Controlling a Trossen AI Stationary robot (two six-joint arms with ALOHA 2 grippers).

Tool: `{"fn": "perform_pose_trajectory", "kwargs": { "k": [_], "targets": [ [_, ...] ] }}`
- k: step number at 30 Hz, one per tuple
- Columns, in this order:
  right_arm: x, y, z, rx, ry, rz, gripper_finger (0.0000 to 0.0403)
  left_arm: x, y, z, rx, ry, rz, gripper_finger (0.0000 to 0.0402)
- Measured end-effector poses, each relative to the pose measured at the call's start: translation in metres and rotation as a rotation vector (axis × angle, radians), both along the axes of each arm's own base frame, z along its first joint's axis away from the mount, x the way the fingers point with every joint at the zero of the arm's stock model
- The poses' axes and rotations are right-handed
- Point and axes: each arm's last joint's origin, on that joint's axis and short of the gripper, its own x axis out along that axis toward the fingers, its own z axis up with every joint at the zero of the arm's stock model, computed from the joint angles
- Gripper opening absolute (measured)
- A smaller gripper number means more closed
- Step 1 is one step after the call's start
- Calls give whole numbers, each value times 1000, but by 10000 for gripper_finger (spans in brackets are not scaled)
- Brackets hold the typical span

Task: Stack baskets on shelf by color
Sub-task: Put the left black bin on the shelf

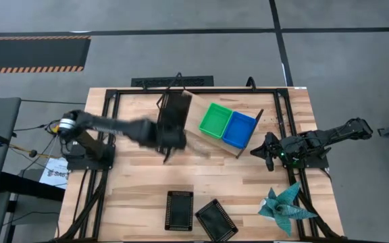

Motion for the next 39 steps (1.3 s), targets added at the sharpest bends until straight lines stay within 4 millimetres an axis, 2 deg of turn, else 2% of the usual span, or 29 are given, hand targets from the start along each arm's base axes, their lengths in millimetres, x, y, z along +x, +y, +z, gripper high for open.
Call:
{"fn": "perform_pose_trajectory", "kwargs": {
  "k": [4, 8, 12, 15, 19, 32, 39],
  "targets": [
    [0, 0, 0, -1, -1, -2, 50, 1, 58, 20, -136, -65, -94, 0],
    [0, 0, 0, 17, -4, -11, 50, -1, 109, 28, -182, -120, -163, 0],
    [0, 0, 0, 29, -6, -18, 50, -5, 138, 21, -232, -71, -257, 0],
    [0, 0, 0, 30, -5, -18, 50, -3, 154, 9, -300, -68, -243, 0],
    [0, 0, 0, 25, -4, -17, 50, 5, 164, -11, -413, -52, -234, 0],
    [0, -1, 1, 21, -13, -39, 50, 36, 172, -76, -428, 152, -264, 0],
    [0, -1, 1, 21, -13, -40, 50, 40, 175, -92, -450, 179, -207, 0]
  ]
}}
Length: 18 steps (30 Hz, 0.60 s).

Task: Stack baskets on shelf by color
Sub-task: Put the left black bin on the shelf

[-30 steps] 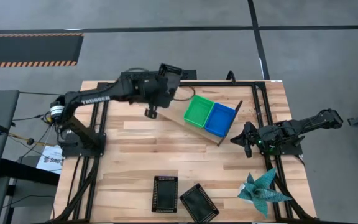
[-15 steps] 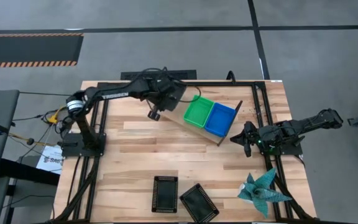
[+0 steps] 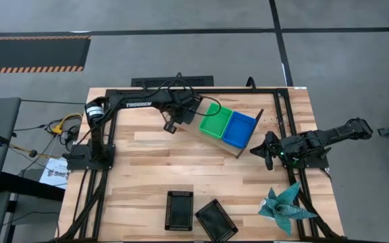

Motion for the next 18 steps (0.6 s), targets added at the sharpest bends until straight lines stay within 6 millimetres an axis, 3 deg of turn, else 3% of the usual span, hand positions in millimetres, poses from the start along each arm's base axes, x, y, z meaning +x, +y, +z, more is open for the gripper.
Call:
{"fn": "perform_pose_trajectory", "kwargs": {
  "k": [9, 18],
  "targets": [
    [0, 0, 0, 0, -1, 0, 50, 3, 0, 1, -21, -50, 110, 18],
    [0, 0, 0, 9, -2, -5, 50, 6, -7, 2, 7, -43, 67, 113]
  ]
}}
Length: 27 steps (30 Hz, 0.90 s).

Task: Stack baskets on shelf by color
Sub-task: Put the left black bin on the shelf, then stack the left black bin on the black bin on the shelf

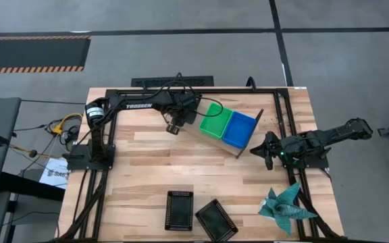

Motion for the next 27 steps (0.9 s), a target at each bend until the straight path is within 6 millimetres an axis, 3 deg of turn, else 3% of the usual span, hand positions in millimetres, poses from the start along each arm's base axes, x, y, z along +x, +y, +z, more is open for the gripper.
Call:
{"fn": "perform_pose_trajectory", "kwargs": {
  "k": [6, 13, 18, 23, 27],
  "targets": [
    [0, 0, 0, 0, 0, 0, 50, -5, -15, 33, -17, 104, 84, 169],
    [0, 0, 0, 10, -2, 1, 50, -10, -58, 73, -222, 191, 244, 178],
    [0, 0, 0, 12, -2, 2, 50, -9, -122, 75, -351, 292, 236, 178],
    [0, 0, 0, 13, -2, 5, 50, -13, -207, 76, -376, 314, 176, 178],
    [0, 0, 0, 14, 0, 10, 50, -21, -274, 76, -386, 236, 165, 178]
  ]
}}
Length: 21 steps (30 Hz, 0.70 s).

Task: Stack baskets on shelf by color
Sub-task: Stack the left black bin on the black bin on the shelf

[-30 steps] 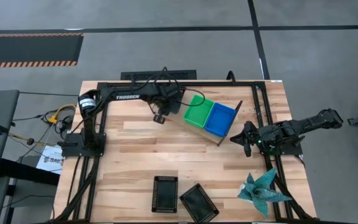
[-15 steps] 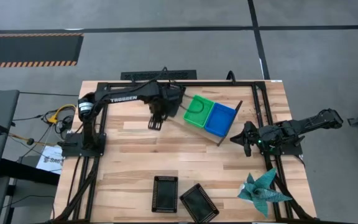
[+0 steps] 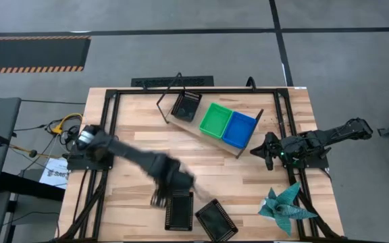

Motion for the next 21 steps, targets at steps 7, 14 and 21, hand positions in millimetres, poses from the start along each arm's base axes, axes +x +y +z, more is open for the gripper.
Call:
{"fn": "perform_pose_trajectory", "kwargs": {
  "k": [7, 14, 21],
  "targets": [
    [0, 0, 0, 4, 3, 9, 50, -18, -94, 6, 10, -342, 2, 178],
    [0, 1, 0, 14, 4, 13, 50, -30, -139, 17, -15, -619, 121, 178],
    [0, 1, 0, 15, 4, 13, 50, -30, -152, 9, -29, -645, 170, 178]
  ]
}}
